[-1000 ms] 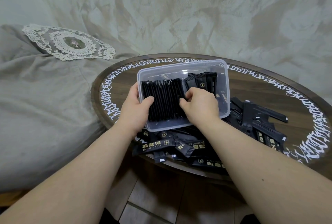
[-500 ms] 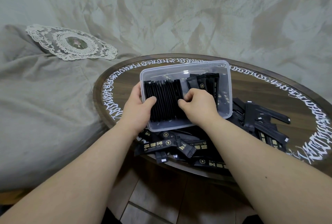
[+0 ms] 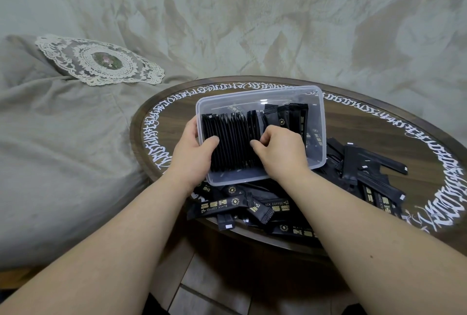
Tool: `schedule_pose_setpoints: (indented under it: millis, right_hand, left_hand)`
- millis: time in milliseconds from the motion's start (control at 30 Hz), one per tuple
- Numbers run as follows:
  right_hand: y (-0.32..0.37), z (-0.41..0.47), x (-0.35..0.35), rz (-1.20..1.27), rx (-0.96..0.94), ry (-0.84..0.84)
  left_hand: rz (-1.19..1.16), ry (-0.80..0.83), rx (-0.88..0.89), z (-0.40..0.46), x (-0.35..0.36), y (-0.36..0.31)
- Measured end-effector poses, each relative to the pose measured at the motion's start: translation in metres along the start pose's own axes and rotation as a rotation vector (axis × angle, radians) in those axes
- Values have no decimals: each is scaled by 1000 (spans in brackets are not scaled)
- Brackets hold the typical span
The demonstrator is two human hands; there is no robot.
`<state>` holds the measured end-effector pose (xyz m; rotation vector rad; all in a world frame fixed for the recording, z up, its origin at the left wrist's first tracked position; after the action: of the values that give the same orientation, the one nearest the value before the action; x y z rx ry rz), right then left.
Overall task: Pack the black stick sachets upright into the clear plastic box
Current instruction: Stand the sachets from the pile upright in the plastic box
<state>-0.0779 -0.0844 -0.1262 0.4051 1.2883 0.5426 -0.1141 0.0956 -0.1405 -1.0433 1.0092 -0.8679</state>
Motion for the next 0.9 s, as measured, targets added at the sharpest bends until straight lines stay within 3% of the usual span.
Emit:
schedule_pose_setpoints:
  millis: [200, 467, 700, 900]
  right_hand:
    - [4, -4, 1, -14, -65, 33]
    - [-5, 1, 5, 103, 25, 34]
    - [2, -1, 7, -152, -8, 51]
    - [6, -3, 6, -135, 26, 23]
  left_hand:
    - [0, -3, -11, -1, -1, 0]
    - [11, 11, -15, -3, -1, -3]
    - [19, 31, -29, -3, 0, -3]
    - [10, 30, -39, -3, 0, 0]
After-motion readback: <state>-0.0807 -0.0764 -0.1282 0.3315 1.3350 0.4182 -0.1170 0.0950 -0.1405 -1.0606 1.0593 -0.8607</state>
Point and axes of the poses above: each hand's wrist, its own z-axis towards the middle knuckle, its own x-axis out of the palm, y = z × x, the point moved 5 cm from there along z, towards the middle knuckle, and after that the axes turned 4 degrees about x, right-handed, at the moved point
